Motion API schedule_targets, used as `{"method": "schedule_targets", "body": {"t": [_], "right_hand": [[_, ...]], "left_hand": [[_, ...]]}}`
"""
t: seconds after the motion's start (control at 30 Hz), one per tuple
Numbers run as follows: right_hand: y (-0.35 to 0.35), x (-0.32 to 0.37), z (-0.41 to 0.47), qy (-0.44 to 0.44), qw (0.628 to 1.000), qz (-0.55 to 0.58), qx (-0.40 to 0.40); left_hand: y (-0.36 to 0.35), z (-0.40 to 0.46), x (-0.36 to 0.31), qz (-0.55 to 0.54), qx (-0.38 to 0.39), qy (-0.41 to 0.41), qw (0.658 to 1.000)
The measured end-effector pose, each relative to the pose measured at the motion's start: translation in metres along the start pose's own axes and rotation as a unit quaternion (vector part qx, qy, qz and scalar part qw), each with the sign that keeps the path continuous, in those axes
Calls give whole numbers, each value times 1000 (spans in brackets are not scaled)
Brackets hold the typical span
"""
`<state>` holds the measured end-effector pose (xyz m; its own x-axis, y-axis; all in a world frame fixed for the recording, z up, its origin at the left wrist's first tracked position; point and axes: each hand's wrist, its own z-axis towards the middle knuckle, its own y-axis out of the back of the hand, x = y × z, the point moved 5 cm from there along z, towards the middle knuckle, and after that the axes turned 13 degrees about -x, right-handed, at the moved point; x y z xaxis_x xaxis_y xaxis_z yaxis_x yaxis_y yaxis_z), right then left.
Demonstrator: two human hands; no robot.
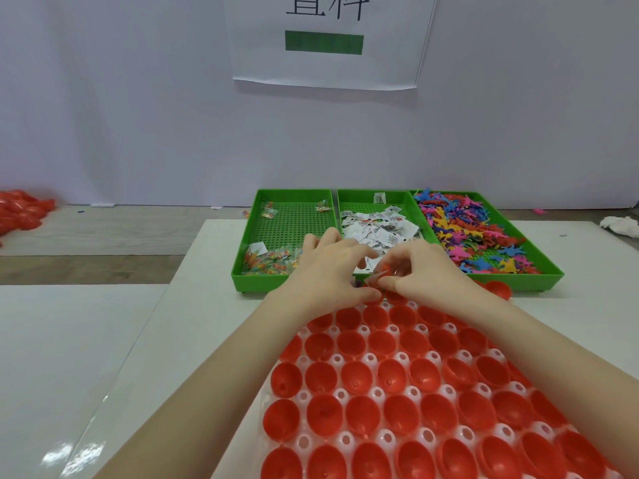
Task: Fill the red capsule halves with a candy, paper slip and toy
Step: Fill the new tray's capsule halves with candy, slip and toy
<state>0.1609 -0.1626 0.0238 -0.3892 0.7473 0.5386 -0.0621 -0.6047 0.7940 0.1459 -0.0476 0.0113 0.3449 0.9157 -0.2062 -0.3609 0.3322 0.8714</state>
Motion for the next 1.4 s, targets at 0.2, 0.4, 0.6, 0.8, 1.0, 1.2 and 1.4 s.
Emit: {"method": "schedule_targets", "body": {"t": [0.2, 0.4, 0.6, 0.8, 1.0, 1.2, 1.4], "right_hand": [[4, 4, -2, 54, 997, -56, 16], [-2, 8, -5, 118, 987, -106, 41], [-10, 16, -3, 160, 971, -153, 89], [-10, 11, -1, 113, 980, -95, 134], [-12, 5, -1, 57, 992, 1, 111], [-10, 6, 3, 49, 998, 2, 27], [-8, 9, 6, 56, 996, -70, 19]], "left_hand": [[-7, -1, 2, -31, 33, 12, 999], [-10, -1, 3, -51, 26, 10, 998], [-10, -2, 3, -52, -3, 11, 999], [-9, -2, 3, -32, -11, 11, 999], [-11, -1, 5, -32, -21, 21, 999], [-11, -1, 4, -59, -21, 25, 998], [-13, 0, 6, -57, -19, 29, 998]]}}
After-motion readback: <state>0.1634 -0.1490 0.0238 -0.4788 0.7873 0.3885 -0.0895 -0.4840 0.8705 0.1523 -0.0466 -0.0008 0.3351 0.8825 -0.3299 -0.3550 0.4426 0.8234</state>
